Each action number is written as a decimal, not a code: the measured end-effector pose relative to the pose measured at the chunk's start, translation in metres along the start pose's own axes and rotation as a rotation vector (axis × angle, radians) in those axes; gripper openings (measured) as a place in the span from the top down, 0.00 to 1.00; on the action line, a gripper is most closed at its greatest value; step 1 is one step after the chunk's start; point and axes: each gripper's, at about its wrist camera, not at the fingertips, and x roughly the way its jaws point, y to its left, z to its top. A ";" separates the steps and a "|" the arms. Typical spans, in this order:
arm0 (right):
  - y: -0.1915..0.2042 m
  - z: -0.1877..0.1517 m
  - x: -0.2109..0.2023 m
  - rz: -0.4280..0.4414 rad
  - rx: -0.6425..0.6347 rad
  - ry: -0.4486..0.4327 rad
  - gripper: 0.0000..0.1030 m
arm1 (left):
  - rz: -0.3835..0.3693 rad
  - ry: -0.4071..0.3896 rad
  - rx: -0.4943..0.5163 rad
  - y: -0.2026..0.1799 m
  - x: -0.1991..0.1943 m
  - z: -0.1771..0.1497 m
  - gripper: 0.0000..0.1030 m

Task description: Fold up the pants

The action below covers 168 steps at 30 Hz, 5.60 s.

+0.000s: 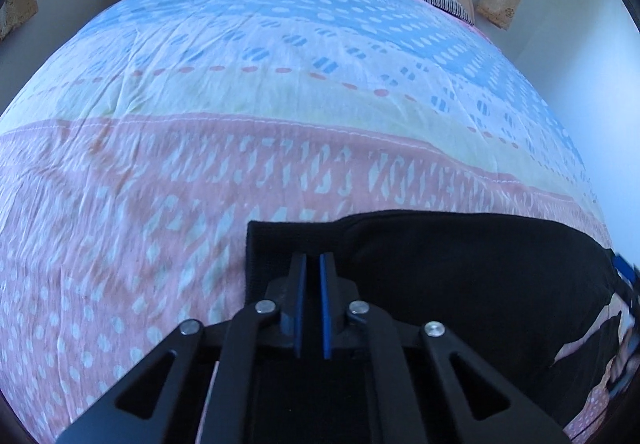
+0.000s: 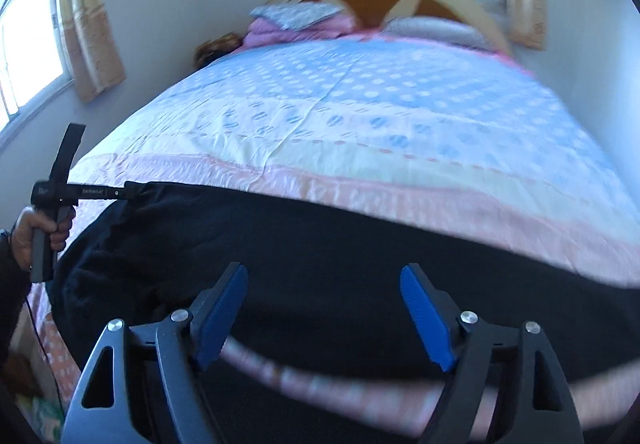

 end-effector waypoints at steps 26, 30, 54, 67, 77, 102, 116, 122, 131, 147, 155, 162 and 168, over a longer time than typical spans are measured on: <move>0.010 0.038 -0.006 0.149 -0.174 0.037 0.95 | -0.097 -0.281 0.067 -0.014 -0.091 0.003 0.96; 0.045 0.006 -0.067 0.228 -0.212 -0.045 0.95 | -0.107 -0.304 0.093 -0.014 -0.125 -0.033 0.96; 0.105 -0.176 -0.056 0.295 -0.240 -0.009 0.95 | -0.055 0.083 -0.231 -0.064 -0.027 -0.009 0.34; 0.101 -0.181 -0.054 0.331 -0.207 -0.045 0.95 | 0.271 0.179 -0.152 -0.084 0.016 -0.006 0.72; 0.101 -0.173 -0.079 0.296 -0.184 -0.140 0.95 | -0.024 -0.164 -0.156 -0.049 -0.118 -0.065 0.94; 0.090 -0.131 -0.069 0.546 0.178 -0.084 0.44 | -0.193 -0.305 -0.336 0.027 -0.153 -0.197 0.43; 0.196 -0.115 -0.001 0.160 -0.269 -0.015 0.76 | -0.364 -0.281 -0.552 0.032 -0.111 -0.181 0.38; 0.188 -0.110 0.002 0.163 -0.203 -0.026 0.96 | -0.488 -0.248 -0.619 0.039 -0.095 -0.169 0.86; 0.187 -0.130 -0.050 0.224 -0.287 -0.112 0.97 | -0.352 -0.344 -0.455 0.031 -0.155 -0.201 0.88; 0.197 -0.172 -0.028 0.221 -0.373 -0.029 0.95 | 0.040 -0.257 -0.304 0.022 -0.143 -0.232 0.80; 0.155 -0.148 -0.059 0.462 -0.165 -0.045 0.47 | 0.203 -0.476 -0.159 -0.002 -0.199 -0.214 0.71; 0.113 -0.074 -0.050 0.489 0.010 -0.145 0.47 | 0.160 -0.415 -0.151 -0.009 -0.141 -0.193 0.67; 0.117 -0.054 0.024 0.490 0.033 0.068 0.47 | 0.227 -0.372 -0.138 -0.018 -0.114 -0.215 0.67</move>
